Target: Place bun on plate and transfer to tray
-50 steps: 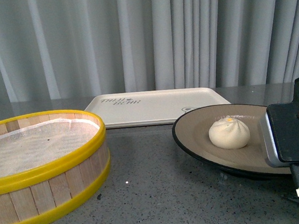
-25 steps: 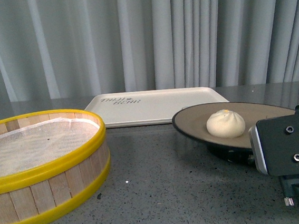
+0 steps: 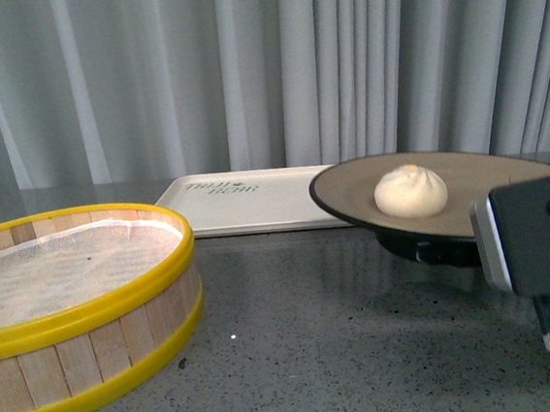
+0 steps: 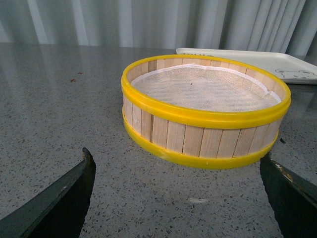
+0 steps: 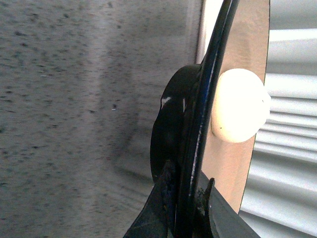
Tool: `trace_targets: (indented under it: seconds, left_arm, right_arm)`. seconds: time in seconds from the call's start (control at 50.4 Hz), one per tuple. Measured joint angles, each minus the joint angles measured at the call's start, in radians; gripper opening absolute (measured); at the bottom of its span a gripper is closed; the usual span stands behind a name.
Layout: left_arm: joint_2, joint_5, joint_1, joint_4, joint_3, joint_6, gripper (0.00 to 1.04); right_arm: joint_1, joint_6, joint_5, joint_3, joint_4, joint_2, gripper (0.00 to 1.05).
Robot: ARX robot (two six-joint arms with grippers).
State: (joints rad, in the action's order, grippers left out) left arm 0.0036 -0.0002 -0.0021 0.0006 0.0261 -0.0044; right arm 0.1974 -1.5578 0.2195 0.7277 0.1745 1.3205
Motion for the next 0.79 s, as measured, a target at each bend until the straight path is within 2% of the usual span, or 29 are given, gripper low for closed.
trace_targets:
  seconds: [0.318,0.516,0.794]
  left_arm:
    - [0.0,0.0,0.0,0.0,0.0,0.0,0.98]
    - [0.0,0.0,0.0,0.0,0.0,0.0,0.98]
    - [0.0,0.0,0.0,0.0,0.0,0.0,0.98]
  right_arm:
    - [-0.06,0.002,0.078,0.365,-0.098,0.201,0.03]
    - [-0.065,0.003,0.102,0.529,-0.128,0.376,0.03]
    - [-0.055,-0.049,0.106,0.887,-0.212,0.709,0.03]
